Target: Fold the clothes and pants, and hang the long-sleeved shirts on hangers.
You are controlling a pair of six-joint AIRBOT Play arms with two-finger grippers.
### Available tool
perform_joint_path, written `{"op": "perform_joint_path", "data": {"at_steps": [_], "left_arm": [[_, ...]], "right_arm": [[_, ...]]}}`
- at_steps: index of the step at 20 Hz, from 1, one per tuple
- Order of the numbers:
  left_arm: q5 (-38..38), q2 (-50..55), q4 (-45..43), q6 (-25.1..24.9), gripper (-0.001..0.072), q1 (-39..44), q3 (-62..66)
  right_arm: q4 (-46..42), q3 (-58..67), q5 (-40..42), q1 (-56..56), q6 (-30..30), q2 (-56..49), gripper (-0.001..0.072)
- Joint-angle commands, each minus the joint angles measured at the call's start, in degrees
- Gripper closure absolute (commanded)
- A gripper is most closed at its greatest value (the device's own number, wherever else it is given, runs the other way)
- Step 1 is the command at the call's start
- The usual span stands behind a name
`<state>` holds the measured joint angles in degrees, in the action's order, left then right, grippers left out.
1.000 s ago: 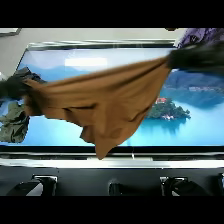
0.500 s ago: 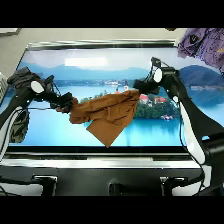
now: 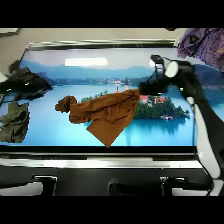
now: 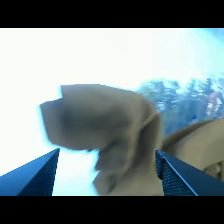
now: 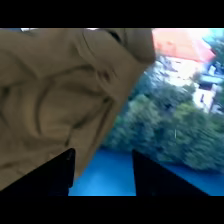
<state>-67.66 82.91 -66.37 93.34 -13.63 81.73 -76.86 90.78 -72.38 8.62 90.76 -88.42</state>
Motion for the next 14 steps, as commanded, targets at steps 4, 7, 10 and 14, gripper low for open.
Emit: {"op": "perform_joint_path", "data": {"at_steps": [4,7,10,14], "left_arm": [[0.26,-16.37,15.89,-9.14,0.0021,-15.74,-25.7],[0.59,-17.11,17.81,-9.4,0.0029,-15.96,-33.53],[1.22,-17.09,17.79,-9.4,0.0028,-15.8,-36.35],[2.08,-16.98,17.81,-9.38,0.0028,-15.8,-36.44]], "right_arm": [[24.92,-27.02,-1.57,-11.23,-11.78,9.03,0.027],[39.12,-39.76,7.72,-10.1,-17.66,9.01,0.027],[45.68,-44.94,16.5,-5.9,-20.52,7.96,0.027],[47.34,-44.96,23.91,0.42,-20.48,3.8,0.0271]]}}
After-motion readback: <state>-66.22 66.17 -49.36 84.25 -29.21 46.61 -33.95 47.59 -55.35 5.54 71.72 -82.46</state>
